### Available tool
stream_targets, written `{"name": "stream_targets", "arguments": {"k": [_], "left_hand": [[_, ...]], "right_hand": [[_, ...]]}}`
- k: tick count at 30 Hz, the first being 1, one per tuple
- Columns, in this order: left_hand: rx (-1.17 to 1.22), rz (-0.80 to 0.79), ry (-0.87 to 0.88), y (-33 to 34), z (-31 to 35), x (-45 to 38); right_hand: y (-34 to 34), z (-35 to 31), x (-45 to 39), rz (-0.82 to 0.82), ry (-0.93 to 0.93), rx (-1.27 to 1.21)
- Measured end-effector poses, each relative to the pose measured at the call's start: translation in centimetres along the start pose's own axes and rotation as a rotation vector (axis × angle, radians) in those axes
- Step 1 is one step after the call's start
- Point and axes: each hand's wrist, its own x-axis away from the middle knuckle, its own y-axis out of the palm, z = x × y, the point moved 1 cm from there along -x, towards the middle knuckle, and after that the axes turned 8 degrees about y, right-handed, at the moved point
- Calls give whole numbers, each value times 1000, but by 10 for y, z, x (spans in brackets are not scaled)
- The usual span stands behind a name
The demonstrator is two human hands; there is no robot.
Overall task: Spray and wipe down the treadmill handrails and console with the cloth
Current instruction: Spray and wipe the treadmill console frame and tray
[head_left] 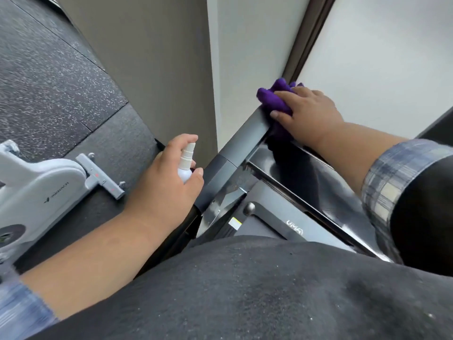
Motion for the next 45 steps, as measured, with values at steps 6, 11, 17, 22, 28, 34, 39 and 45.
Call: {"name": "stream_targets", "arguments": {"k": [6,11,17,22,28,34,39,45], "left_hand": [[15,55,7,-4,-7,14],[10,71,36,-6,-12,20],[-58,4,37,-8,-18,14],[-301,-163,117,-1,-6,-5],[-392,-267,161,18,1,-26],[-395,-303,195,28,4,-37],[-394,-285,242,34,17,-52],[-415,-316,319,58,47,-110]], "right_hand": [[7,-72,35,-32,-73,-168],[33,-148,117,-92,-476,-196],[21,-129,144,-98,-448,-515],[3,-82,175,60,80,-902],[-10,-56,183,104,285,-927],[-6,-51,199,79,297,-900],[-10,-38,204,96,337,-926],[-12,-28,214,116,337,-936]]}}
